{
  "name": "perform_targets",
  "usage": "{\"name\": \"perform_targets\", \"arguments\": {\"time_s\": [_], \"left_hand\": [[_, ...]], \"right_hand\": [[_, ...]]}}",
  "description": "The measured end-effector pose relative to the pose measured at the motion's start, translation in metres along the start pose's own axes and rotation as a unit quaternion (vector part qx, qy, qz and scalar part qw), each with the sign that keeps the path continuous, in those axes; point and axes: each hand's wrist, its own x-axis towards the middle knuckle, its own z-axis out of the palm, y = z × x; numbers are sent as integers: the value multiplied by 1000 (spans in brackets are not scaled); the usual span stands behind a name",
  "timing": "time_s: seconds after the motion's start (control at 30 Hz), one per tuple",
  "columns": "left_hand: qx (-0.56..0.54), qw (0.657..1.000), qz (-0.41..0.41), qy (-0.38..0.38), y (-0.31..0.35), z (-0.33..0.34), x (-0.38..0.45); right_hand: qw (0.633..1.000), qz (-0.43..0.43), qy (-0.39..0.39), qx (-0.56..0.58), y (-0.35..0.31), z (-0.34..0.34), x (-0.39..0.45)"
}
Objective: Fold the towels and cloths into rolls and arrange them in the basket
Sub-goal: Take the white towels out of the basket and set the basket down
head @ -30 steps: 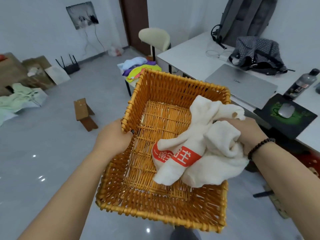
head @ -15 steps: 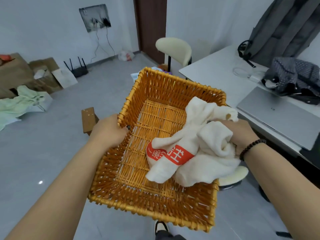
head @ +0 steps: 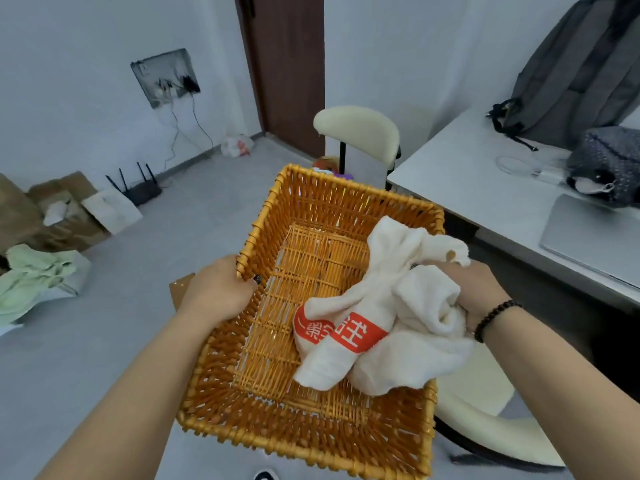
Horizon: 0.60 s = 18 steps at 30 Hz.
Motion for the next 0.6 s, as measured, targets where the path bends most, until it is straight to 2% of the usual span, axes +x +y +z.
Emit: {"name": "perform_targets", "arguments": {"time_s": [0.27,0.4,0.6], "left_hand": [[58,997,57,-11,-36,-46,109],[72,991,107,-41,-29,-53,168],[93,981,138,-96,-1,-46,273]], "right_hand": [[991,44,48,113,-20,96,18],[980,81,81,162,-37,114,44],[964,112,129,202,-70,130,116]]}}
